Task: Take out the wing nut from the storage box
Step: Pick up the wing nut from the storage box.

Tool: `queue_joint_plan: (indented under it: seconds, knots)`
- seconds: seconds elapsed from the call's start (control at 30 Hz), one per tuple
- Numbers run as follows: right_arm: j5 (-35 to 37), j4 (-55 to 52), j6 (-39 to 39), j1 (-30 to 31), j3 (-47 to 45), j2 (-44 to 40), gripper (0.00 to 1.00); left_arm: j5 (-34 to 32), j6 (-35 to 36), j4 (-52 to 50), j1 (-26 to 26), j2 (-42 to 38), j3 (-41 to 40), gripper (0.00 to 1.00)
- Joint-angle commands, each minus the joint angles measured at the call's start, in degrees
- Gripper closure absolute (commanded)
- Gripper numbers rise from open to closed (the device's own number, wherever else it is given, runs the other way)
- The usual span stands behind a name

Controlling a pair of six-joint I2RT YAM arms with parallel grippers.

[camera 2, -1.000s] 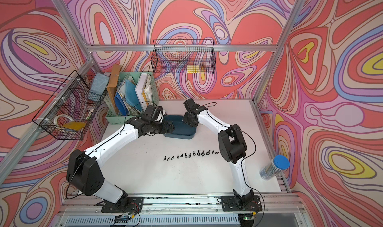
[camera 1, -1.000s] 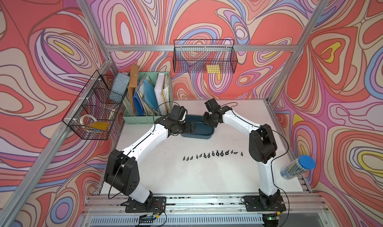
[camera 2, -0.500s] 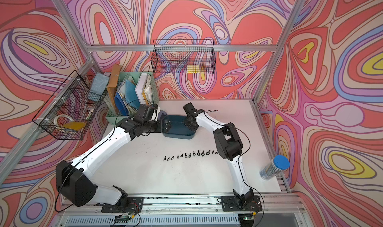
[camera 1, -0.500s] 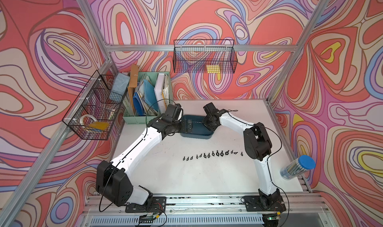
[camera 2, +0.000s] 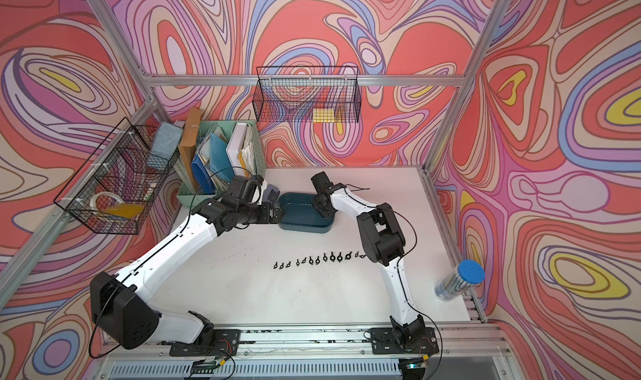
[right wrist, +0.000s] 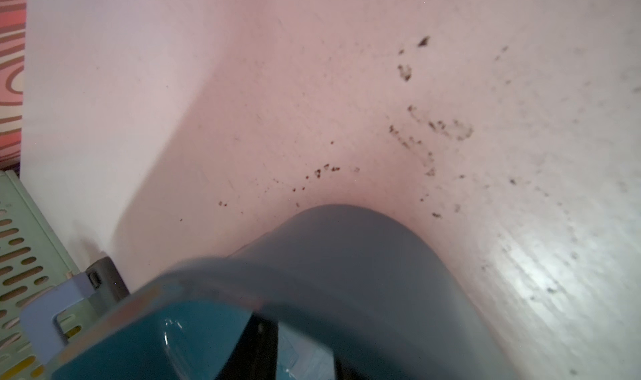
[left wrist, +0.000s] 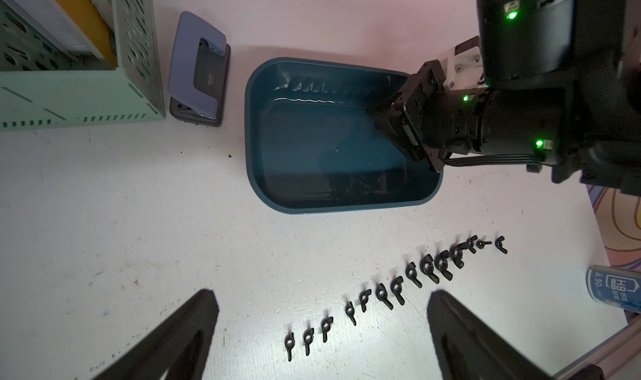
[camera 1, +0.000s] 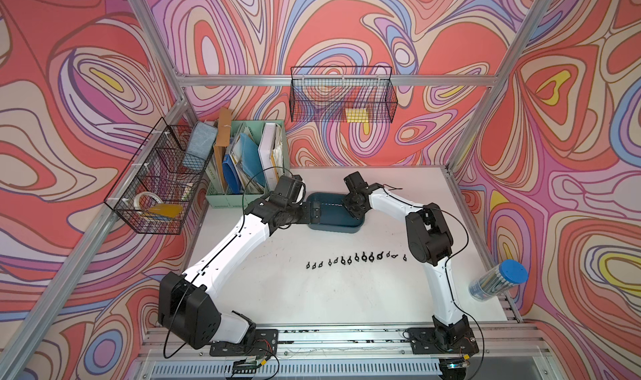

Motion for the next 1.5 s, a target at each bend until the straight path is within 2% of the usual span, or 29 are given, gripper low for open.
queue_joint_plan:
  seconds: [0.0, 0.23, 0.57, 0.63, 0.73, 0.9, 1.17, 1.47]
  knots:
    - [3.1, 0.4, 2.9, -0.3, 0.2, 1.2, 0.71, -0.9, 1.1, -2.1, 0.3, -0.9, -0.4, 0.01]
    - [6.5, 4.4, 9.1, -0.3, -2.8, -0.2, 0.72, -0.5, 1.3, -3.2, 0.3, -0.9, -0.3, 0.01]
    - [10.5, 2.5, 14.3, -0.3, -3.1, 0.6, 0.69, -0.3, 1.3, -3.7, 0.2, -1.3, -0.6, 0.01]
    - [10.8, 2.6, 14.5, -0.4, -3.6, 0.5, 0.74, -0.4, 1.2, -3.7, 0.3, -1.3, -0.6, 0.01]
    - [9.9, 3.3, 14.5, -0.4, -4.5, 0.3, 0.87, -0.3, 1.2, -3.6, 0.2, -1.2, -0.6, 0.01]
    - [8.7, 3.8, 12.9, -0.4, -5.9, -1.1, 1.0, -0.2, 1.1, -3.6, 0.3, -1.1, -0.6, 0.01]
    - [5.8, 5.7, 8.0, -0.1, -10.1, -5.7, 1.0, -0.4, 1.2, -3.4, 0.2, -1.0, -0.6, 0.01]
    - [-0.4, 11.5, -6.8, 0.1, -13.6, -12.3, 1.0, 0.6, 0.5, -1.9, 0.3, -0.1, -1.0, 0.01]
